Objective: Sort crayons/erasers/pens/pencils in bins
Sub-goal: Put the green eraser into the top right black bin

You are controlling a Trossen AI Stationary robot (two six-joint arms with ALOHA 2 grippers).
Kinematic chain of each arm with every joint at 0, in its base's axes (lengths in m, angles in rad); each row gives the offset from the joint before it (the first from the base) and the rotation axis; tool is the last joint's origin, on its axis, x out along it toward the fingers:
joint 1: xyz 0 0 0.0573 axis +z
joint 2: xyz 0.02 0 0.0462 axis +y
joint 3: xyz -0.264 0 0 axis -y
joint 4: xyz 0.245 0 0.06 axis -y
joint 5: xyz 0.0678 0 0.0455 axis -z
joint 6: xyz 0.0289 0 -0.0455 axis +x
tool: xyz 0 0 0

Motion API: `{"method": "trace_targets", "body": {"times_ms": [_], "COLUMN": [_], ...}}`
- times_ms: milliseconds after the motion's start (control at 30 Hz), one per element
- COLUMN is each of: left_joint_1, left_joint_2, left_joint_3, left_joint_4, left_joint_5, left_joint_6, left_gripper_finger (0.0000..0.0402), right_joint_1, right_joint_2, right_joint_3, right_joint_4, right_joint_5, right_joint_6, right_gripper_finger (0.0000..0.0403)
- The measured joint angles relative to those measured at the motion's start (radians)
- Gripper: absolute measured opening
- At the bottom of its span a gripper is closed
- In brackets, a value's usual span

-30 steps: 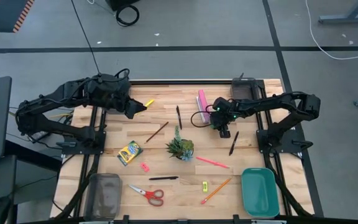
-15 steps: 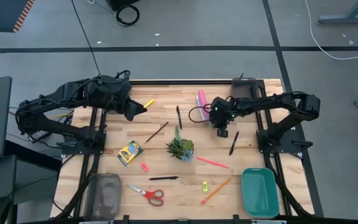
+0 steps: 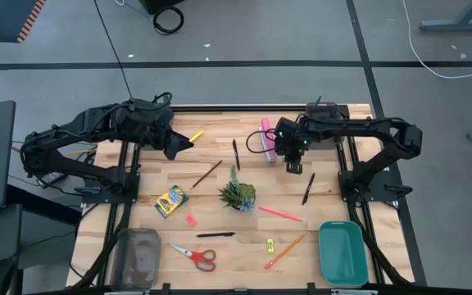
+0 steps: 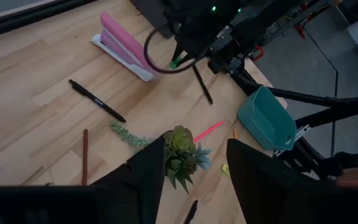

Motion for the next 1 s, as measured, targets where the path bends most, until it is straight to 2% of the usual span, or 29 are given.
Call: {"method": "trace_targets", "body": {"times_ms": [167,333,800,1000], "left_joint_1": [0.0,0.0,0.0,0.0], "left_joint_2": [0.0,0.0,0.0,0.0], "left_joint_3": [0.0,0.0,0.0,0.0], "left_joint_4": [0.0,0.0,0.0,0.0], "left_joint_5": [-0.023,-0.036,-0.036,-0.043], "left_joint_6": [0.034,0.043,0.068,0.069], "left_gripper_finger": [0.0177,0.0175,0.0172,0.0173], "right_joint_1": [-0.023,-0.126,-0.483,-0.596], "right_joint_2": [-0.001,-0.002,-0.018,-0.018], "right_joint_3": [0.126,0.203,0.218,0.218], "right_joint_4": [-0.098,-0.172,-0.227,-0.222], "right_joint_5": [0.111,0.192,0.228,0.231], "right_joint_6": [-0.003,0.12,0.412,0.451], "right_gripper_finger": [0.007,0.007,0.0071,0.0074]}}
